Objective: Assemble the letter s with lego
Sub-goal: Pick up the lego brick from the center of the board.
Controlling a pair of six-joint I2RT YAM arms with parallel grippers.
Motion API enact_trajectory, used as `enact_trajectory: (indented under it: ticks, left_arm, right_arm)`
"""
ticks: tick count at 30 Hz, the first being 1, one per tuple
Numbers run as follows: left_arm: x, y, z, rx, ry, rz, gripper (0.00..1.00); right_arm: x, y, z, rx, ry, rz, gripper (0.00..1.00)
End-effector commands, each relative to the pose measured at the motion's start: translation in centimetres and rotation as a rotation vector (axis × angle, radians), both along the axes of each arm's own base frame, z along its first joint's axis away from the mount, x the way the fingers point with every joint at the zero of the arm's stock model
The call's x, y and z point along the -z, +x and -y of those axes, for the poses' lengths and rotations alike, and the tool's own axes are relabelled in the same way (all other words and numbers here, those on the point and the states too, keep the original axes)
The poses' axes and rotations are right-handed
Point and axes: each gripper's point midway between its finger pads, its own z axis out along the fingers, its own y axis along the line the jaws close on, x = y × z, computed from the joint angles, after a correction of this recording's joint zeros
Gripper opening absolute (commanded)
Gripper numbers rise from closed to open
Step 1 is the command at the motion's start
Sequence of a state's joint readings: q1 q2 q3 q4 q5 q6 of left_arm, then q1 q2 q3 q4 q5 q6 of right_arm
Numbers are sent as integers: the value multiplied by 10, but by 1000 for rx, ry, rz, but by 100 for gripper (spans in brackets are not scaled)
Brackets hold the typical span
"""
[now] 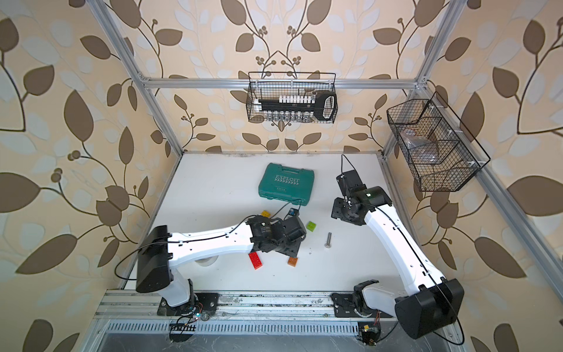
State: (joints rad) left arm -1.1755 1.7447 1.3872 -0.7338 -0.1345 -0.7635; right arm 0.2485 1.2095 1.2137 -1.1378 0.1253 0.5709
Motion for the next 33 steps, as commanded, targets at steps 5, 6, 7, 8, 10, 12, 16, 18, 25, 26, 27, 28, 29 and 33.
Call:
enact_trajectory:
  ticks: [5,6,7,8,10,12,16,18,25,26,27,28,29,33]
  left_arm:
    - [43,-13,15,-103,66,-153,63]
    - [48,-14,16,-104,76,-163,63]
    - [54,-16,17,-105,88,-174,63]
    - [59,-17,18,-107,96,-184,63]
    - [66,-19,18,-115,107,-198,64]
    - [73,-19,14,-130,130,-205,64]
    - [83,-23,11,-149,154,-229,63]
    - [85,-25,11,-153,155,-241,59]
    - [85,-28,3,-197,163,-248,49]
    - [85,-28,0,-207,167,-245,47]
    - [84,-28,-1,-213,170,-243,45]
    - [84,-27,-4,-224,179,-240,43]
    - [83,-27,-8,-239,190,-234,40]
    - [74,-27,-21,-280,194,-212,35]
  right_arm:
    - [11,-19,5,-46,18,-49,61]
    - [11,-19,6,-45,20,-50,61]
    - [12,-20,7,-44,21,-52,61]
    - [12,-20,8,-42,22,-51,61]
    - [12,-20,9,-41,24,-52,61]
    - [13,-20,9,-43,26,-54,61]
    - [15,-20,9,-43,28,-61,61]
    - [17,-20,9,-42,27,-65,61]
    - [19,-19,9,-38,32,-67,60]
    - [19,-19,8,-38,35,-67,60]
    - [19,-19,8,-39,36,-65,60]
    - [20,-19,7,-39,37,-66,60]
    - [20,-19,7,-37,38,-67,59]
    - [19,-18,6,-39,49,-65,58]
